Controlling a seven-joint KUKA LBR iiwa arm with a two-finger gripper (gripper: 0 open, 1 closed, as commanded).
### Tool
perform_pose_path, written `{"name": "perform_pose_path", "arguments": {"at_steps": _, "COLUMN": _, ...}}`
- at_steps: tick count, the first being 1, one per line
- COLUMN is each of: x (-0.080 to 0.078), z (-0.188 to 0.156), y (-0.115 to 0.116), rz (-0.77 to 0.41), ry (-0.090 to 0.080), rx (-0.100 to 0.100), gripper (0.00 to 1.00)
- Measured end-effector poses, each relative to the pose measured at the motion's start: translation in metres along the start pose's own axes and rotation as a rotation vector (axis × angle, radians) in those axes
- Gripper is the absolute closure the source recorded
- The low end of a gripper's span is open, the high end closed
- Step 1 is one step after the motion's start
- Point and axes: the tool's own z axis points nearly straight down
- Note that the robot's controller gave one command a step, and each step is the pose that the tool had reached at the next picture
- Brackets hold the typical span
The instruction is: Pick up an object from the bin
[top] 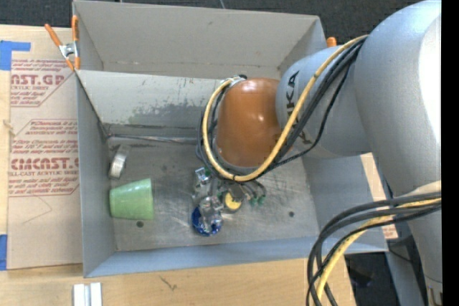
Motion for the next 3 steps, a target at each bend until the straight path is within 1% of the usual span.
{"name": "perform_pose_path", "arguments": {"at_steps": 1, "x": 0.0, "z": -0.128, "y": -0.009, "rz": -0.028, "ry": -0.028, "rx": 0.006, "gripper": 1.0}}
{"name": "perform_pose_path", "arguments": {"at_steps": 2, "x": -0.006, "z": -0.105, "y": 0.003, "rz": 0.227, "ry": -0.019, "rx": 0.0, "gripper": 1.0}}
{"name": "perform_pose_path", "arguments": {"at_steps": 3, "x": -0.01, "z": -0.16, "y": 0.011, "rz": -0.313, "ry": -0.024, "rx": 0.007, "gripper": 1.0}}
